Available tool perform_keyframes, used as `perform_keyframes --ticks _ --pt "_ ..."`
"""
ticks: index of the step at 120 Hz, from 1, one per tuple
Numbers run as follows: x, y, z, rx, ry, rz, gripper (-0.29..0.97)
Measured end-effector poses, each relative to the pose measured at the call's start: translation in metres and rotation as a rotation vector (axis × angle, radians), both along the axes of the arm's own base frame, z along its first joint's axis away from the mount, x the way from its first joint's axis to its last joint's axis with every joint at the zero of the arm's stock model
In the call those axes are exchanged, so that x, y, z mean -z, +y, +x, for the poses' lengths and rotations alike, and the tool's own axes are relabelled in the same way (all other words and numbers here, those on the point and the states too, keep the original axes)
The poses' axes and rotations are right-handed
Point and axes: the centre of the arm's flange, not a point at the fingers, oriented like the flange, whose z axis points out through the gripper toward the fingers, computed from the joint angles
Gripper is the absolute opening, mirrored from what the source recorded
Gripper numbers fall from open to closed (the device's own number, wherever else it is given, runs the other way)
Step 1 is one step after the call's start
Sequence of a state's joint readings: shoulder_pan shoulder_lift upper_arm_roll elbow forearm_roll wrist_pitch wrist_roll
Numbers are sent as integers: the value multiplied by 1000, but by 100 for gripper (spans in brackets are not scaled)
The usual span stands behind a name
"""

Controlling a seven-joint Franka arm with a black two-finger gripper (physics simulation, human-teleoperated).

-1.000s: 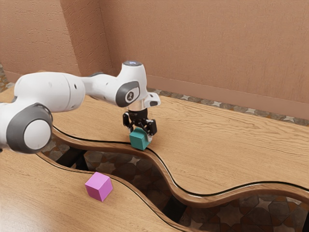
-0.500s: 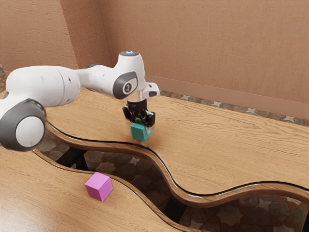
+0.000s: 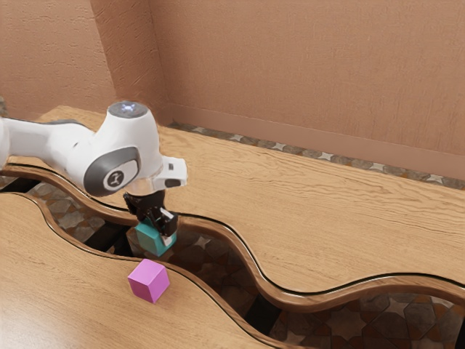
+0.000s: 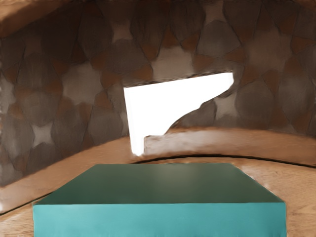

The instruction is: Pick up the blue block with one arm, and put the blue block on the pink block with one arm

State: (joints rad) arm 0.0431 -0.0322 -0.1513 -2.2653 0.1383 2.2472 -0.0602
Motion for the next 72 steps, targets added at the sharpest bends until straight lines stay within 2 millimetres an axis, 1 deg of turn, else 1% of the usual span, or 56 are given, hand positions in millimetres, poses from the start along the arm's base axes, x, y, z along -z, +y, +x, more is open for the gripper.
perform_keyframes --ticks 7,12,23,40,72 --pt "4 1 -24 7 -20 4 35" --pt "13 5 -41 6 -27 5 35" --pt "24 11 -57 -9 -51 -9 36" --pt "33 4 -65 -30 -80 -48 36" --pt "30 4 -73 -63 -67 -36 36"
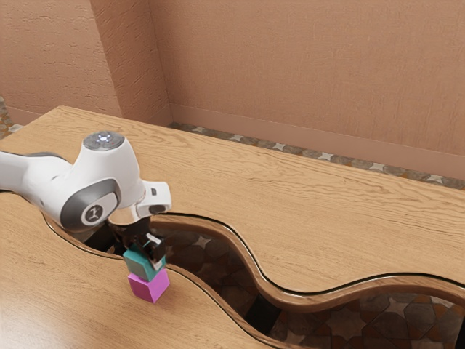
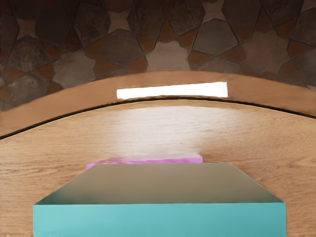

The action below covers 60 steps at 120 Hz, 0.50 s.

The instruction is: Pick up the blue block with one arm, and put the blue block on the pink block with one arm

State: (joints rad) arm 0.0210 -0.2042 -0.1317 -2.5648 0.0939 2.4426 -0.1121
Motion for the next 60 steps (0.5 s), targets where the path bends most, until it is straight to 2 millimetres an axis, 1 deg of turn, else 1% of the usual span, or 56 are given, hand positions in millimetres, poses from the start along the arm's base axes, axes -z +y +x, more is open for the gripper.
perform_keyframes --ticks 23,39,60 --pt "5 1 -5 -22 38 13 36" --pt "7 6 -6 -32 54 28 36" --pt "4 8 -3 -47 50 31 36"
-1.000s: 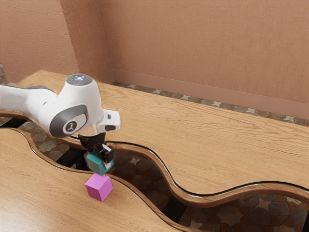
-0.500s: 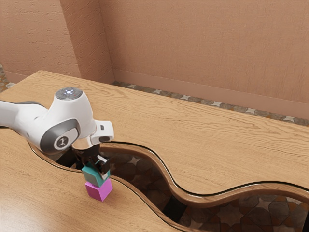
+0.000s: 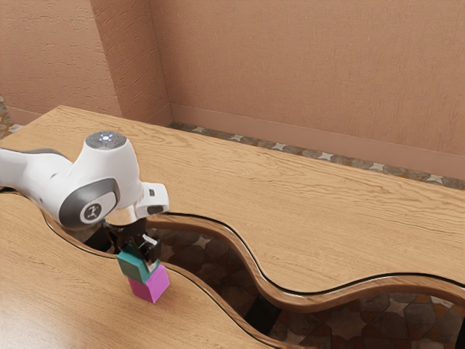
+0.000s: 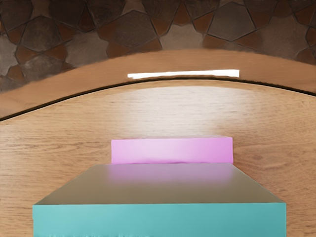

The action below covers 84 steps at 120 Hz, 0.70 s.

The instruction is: Pick up the blue block with one arm, and put the blue block on the pink block with one arm

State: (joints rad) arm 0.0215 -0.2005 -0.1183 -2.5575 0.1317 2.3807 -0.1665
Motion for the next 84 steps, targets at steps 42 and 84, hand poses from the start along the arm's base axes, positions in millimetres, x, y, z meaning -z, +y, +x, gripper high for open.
perform_keyframes --ticks 42,84 --pt "0 2 3 -24 -16 -8 36" --pt "1 0 5 -32 -26 -15 41"
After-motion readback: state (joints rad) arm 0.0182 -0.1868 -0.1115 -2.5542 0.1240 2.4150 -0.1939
